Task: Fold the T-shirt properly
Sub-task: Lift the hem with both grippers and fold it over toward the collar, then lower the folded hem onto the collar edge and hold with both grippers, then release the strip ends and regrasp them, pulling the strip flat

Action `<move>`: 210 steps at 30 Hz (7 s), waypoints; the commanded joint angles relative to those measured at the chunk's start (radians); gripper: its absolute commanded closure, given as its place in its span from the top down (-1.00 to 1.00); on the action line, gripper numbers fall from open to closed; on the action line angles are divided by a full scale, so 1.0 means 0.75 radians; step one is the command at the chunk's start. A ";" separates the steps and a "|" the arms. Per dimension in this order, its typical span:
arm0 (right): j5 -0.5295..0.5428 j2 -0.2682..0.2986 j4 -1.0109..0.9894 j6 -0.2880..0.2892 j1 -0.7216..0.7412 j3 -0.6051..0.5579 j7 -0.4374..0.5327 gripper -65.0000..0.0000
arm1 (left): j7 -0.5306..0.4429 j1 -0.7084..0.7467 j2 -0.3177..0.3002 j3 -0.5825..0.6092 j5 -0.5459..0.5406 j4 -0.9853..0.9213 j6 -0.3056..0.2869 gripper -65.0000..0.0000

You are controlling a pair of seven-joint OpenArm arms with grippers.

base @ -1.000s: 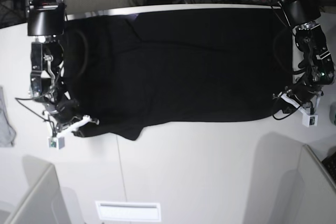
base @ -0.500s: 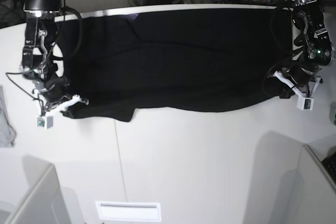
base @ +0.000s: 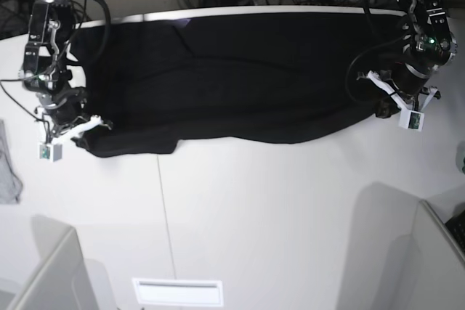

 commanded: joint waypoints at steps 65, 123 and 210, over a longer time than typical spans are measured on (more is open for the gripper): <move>0.234 -0.140 0.381 0.013 -0.401 0.454 -0.233 -1.00 | -0.026 0.383 -0.129 -0.371 -0.289 0.060 -0.346 -1.00; 0.036 -0.300 0.285 0.015 -0.507 0.480 -0.262 -1.00 | -0.028 0.340 -0.147 -0.271 -0.287 -0.150 -0.340 -1.00; -0.370 -0.306 -0.255 0.461 -0.034 0.398 -0.231 -1.00 | -0.034 -0.171 0.203 -0.127 0.429 -0.461 -0.372 -1.00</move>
